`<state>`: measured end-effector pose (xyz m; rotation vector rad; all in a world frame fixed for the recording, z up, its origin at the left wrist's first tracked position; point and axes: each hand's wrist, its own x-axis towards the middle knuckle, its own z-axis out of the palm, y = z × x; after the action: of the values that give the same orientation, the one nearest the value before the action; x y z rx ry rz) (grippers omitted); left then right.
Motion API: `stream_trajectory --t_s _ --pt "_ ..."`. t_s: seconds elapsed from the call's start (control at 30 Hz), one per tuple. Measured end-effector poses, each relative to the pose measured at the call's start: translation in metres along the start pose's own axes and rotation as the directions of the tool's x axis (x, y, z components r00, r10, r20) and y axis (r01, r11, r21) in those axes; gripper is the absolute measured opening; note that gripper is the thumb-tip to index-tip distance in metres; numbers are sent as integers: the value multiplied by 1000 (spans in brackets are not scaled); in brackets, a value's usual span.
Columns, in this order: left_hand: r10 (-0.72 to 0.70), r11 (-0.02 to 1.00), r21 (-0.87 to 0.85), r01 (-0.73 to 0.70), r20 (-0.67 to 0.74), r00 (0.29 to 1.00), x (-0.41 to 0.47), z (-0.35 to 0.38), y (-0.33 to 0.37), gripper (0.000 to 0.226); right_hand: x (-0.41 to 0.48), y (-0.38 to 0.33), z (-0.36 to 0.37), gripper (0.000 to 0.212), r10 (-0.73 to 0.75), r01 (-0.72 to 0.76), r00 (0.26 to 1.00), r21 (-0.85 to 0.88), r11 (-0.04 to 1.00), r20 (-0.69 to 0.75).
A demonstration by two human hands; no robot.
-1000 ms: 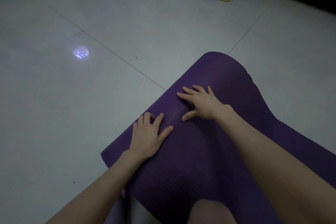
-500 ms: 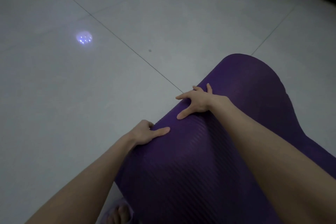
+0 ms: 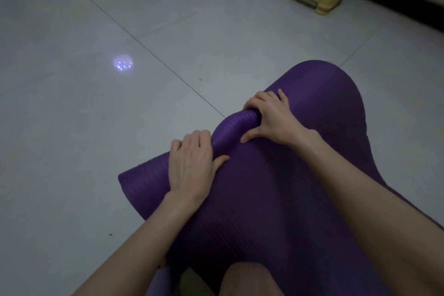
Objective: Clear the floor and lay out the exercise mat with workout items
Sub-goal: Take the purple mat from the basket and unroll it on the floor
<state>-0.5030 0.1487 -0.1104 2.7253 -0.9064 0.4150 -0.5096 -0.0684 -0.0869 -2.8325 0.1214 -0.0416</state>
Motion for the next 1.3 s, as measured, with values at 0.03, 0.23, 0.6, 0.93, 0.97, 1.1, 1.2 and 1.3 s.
stream_trajectory --t_s 0.03,0.23,0.6,0.93,0.97,1.1,1.2,1.3 --pt "28 999 48 -25 -64 998 -1 -11 2 47 -8 0 -6 73 -37 37 994 -1 999 -99" --pt "-15 991 136 1 101 995 -17 -8 2 59 -29 -8 13 82 -48 37 995 -114 993 -89" --pt "-40 999 27 33 387 921 -17 69 -30 60 8 12 81 89 209 -223 950 33 974 234" --pt "-143 977 -51 209 570 809 59 67 -81 68 84 3 51 98 288 -325 839 2 946 461" --pt "-179 955 -87 282 591 787 68 77 -88 73 96 7 52 98 282 -318 828 -7 948 485" --pt "-209 757 -219 616 812 545 98 115 -129 108 139 25 62 104 267 -291 770 -54 955 579" --pt "-164 707 -213 674 878 449 101 135 -144 108 159 32 78 112 260 -240 722 -120 963 641" --pt "-205 749 -209 628 830 520 96 149 -143 88 167 32 92 117 238 -186 724 -149 971 648"
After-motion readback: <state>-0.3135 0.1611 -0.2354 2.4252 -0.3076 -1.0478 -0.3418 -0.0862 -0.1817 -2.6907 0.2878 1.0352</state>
